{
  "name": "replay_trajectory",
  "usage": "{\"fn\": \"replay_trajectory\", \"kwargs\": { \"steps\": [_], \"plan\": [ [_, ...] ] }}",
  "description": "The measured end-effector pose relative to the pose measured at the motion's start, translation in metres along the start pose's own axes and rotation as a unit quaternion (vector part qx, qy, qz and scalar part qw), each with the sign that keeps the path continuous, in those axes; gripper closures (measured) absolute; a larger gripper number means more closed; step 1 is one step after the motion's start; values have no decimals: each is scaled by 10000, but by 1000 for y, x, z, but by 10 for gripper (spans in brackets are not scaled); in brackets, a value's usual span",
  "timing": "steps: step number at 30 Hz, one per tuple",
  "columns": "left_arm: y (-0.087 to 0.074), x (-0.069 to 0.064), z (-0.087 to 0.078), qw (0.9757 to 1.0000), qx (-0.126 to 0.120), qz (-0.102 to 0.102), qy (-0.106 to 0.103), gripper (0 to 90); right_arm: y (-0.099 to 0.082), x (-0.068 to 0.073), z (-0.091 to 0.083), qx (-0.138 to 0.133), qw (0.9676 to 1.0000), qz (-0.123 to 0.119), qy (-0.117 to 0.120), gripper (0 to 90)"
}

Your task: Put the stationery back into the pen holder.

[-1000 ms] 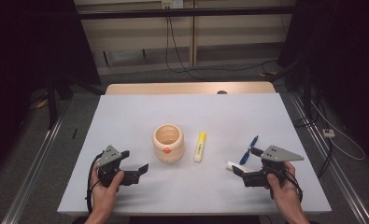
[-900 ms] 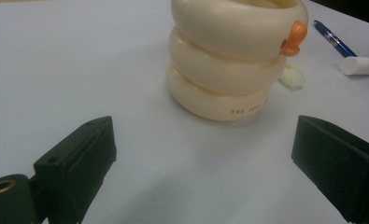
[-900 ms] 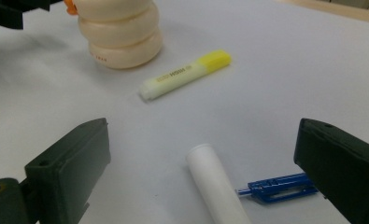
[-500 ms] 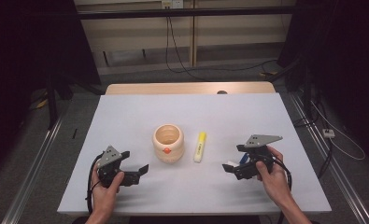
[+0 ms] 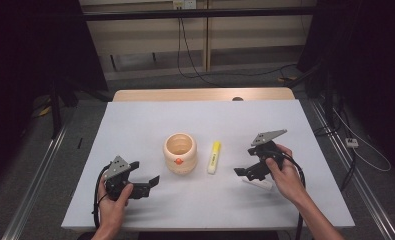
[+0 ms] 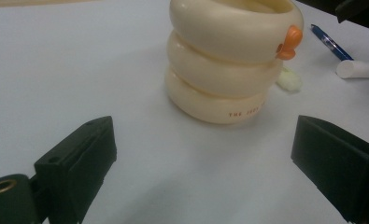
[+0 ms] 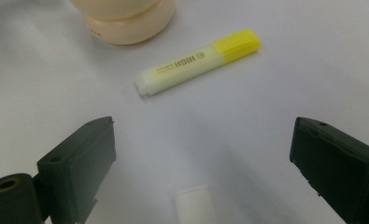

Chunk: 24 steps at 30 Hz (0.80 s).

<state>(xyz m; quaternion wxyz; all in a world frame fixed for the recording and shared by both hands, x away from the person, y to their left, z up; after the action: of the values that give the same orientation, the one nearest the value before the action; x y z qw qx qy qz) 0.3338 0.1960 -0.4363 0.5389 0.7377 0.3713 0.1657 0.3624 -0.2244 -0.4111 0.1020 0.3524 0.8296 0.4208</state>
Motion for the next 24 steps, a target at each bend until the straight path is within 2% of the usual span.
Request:
{"fn": "replay_trajectory", "kwargs": {
  "steps": [3, 5, 6, 10, 14, 17, 20, 24],
  "plan": [
    [1, 1, -1, 10000, 28, 34, 21, 66, 0, 1, 7, 36, 10000, -87, -28, 72],
    [1, 0, -1, 10000, -16, 36, 8, 66, -3, 4, 13, 317, 9993, -200, -57, 89],
    [1, 0, -2, 10000, -21, 48, -4, 66, -4, 5, 14, 362, 9991, -229, -64, 95],
    [0, 0, -2, 10000, 13, 48, -29, 66, -4, 6, 9, 379, 9988, -290, -82, 89],
    [0, -1, -1, 10000, 32, 56, -31, 66, -6, 6, 8, 624, 9973, -389, -67, 90],
    [0, -1, -1, 10000, 35, 36, -42, 66, -8, 5, 9, 801, 9956, -487, -26, 125],
    [0, -1, -1, 10000, 42, 39, -44, 66, -9, 5, 8, 1106, 9925, -507, -91, 163],
    [0, -1, -1, 10000, 50, 48, -39, 66, -11, 2, 5, 1339, 9894, -551, -112, 244]
  ]
}}
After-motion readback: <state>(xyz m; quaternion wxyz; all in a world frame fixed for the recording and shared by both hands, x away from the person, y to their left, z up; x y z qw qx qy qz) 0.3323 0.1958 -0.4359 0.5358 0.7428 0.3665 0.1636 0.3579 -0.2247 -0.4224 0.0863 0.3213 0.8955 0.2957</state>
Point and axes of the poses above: each handheld gripper's, and its own axes: z roughly forward along the jaws, y roughly out of its top, x roughly to its left, the point moved 1 cm from there along z, roughly forward along the jaws, and after that the axes turned 7 degrees about -x, right-handed, at the moved point
